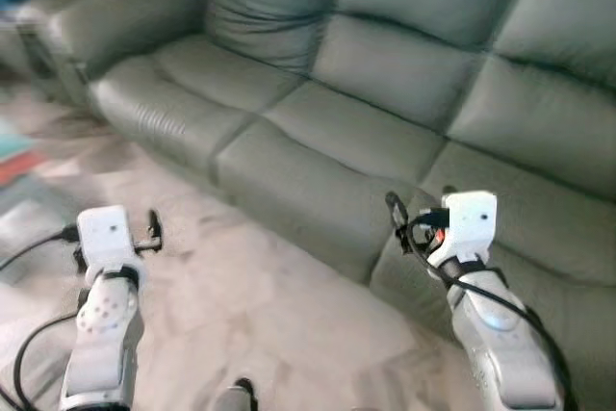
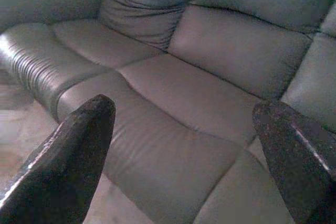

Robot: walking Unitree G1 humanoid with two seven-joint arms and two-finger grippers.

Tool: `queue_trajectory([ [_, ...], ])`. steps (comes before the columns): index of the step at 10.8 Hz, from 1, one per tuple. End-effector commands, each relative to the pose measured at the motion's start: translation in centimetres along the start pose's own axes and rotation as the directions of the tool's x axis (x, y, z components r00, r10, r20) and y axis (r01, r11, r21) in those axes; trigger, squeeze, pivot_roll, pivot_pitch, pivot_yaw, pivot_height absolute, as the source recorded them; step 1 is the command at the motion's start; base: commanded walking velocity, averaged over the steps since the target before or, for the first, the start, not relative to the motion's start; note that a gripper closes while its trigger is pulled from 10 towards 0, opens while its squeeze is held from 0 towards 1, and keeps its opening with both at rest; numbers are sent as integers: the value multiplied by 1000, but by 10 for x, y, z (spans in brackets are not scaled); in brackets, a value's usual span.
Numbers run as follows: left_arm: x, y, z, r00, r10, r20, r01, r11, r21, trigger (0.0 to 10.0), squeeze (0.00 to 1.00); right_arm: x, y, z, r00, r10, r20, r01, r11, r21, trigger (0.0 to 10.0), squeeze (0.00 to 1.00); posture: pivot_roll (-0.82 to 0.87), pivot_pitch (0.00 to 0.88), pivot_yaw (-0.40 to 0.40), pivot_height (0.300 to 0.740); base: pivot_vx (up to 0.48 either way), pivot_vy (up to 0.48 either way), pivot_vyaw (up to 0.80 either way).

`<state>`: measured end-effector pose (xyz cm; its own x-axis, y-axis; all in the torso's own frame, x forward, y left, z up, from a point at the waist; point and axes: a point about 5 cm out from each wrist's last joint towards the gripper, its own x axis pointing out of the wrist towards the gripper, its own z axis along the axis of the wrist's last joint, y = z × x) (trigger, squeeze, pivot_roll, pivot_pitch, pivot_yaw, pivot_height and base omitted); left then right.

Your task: Move the pillow to the sofa

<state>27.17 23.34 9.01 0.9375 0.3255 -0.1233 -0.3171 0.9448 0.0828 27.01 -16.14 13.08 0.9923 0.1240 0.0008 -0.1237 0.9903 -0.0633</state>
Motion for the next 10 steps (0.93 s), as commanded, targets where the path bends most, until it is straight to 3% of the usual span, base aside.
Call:
queue_trajectory([
  [1, 0, -3, 0, 1000, 2, 7, -2, 1000, -1, 10000, 0, 0, -4, -3, 1000, -6, -14, 6, 1000, 4, 10000, 0, -97, 164, -96, 740, 0, 0, 0],
  [5, -1, -22, 2, 994, -105, 33, 105, 994, 18, 10000, 0, 7, -6, -1, 1000, -16, 6, 16, 999, 27, 10000, 0, -85, 144, -83, 740, 0, 0, 0],
  [8, 13, -28, 14, 980, -192, 52, 188, 979, 72, 10000, 0, 17, 1, -3, 997, -71, 40, 68, 994, 81, 10000, 0, -72, 105, -1, 740, 0, 0, 0],
  [10, 22, -42, 25, 961, -269, 70, 261, 959, 108, 10000, 0, 17, -2, -5, 990, -133, 56, 126, 986, 109, 10000, 0, -83, 92, 51, 740, 0, 0, 0],
])
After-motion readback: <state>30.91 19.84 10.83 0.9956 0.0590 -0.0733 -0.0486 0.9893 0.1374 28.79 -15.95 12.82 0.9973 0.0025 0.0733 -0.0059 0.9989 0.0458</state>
